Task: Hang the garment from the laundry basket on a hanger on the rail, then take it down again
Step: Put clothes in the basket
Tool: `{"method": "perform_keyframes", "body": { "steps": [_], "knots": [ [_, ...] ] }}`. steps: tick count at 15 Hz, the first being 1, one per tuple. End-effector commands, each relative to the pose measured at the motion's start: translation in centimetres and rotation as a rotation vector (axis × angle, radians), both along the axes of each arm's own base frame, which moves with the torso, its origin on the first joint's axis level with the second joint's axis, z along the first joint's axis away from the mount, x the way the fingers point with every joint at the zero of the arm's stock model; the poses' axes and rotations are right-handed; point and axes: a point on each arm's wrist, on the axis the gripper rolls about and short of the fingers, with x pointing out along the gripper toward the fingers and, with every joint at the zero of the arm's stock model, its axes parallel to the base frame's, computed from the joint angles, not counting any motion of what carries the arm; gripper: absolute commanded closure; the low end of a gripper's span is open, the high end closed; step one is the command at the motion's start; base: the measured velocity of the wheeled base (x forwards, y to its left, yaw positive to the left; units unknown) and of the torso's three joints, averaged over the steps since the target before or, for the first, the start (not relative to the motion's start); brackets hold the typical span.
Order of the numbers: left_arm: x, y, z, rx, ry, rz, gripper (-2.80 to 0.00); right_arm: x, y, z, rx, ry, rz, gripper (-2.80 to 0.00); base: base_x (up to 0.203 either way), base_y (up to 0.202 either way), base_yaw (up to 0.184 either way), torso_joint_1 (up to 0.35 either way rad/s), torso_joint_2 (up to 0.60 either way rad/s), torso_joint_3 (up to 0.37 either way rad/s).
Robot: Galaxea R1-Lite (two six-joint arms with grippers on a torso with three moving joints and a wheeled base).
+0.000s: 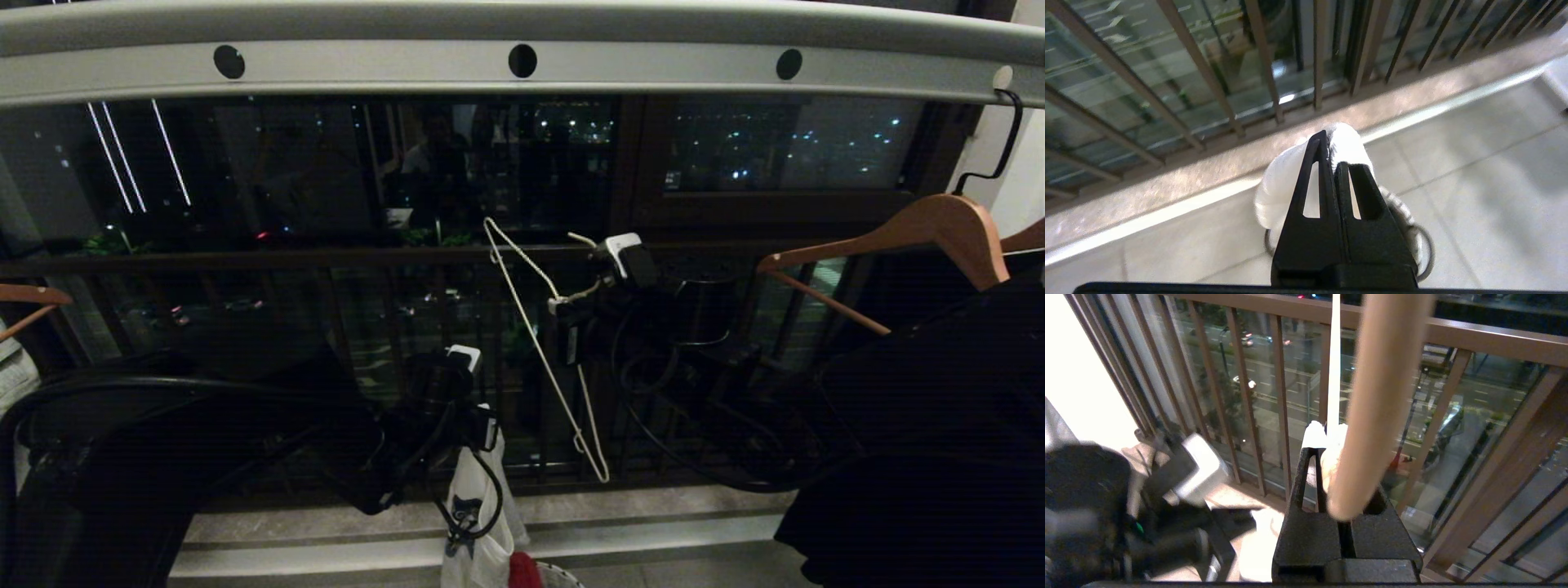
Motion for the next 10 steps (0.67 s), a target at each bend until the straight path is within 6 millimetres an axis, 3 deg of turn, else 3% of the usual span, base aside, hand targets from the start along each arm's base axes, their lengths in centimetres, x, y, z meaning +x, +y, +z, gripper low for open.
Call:
{"method": "perform_keyframes", "body": {
  "steps": [1,7,8,10],
  "knots": [
    [-0.2,-0.6,-2.0,0.039,0.029,0.001,0.0,0.3,-0.2,0.1,0.005,-0.008,-0.008,0.0,0.0,0.0,0.0,0.0,0.0,0.0],
    [-0.4,-0.6,-3.3,0.127,0.033,-0.016,0.0,0.3,-0.3,0.2,0.007,-0.011,-0.012,0.0,0.0,0.0,0.0,0.0,0.0,0.0],
    [-0.5,-0.6,-3.3,0.129,0.036,-0.018,-2.8,0.3,-0.3,0.2,0.007,-0.011,-0.012,0.0,0.0,0.0,0.0,0.0,0.0,0.0],
    [-0.8,-0.4,-3.1,0.134,0.038,-0.019,-2.8,0.3,-0.3,0.2,0.007,-0.011,-0.012,0.0,0.0,0.0,0.0,0.0,0.0,0.0]
  ]
}}
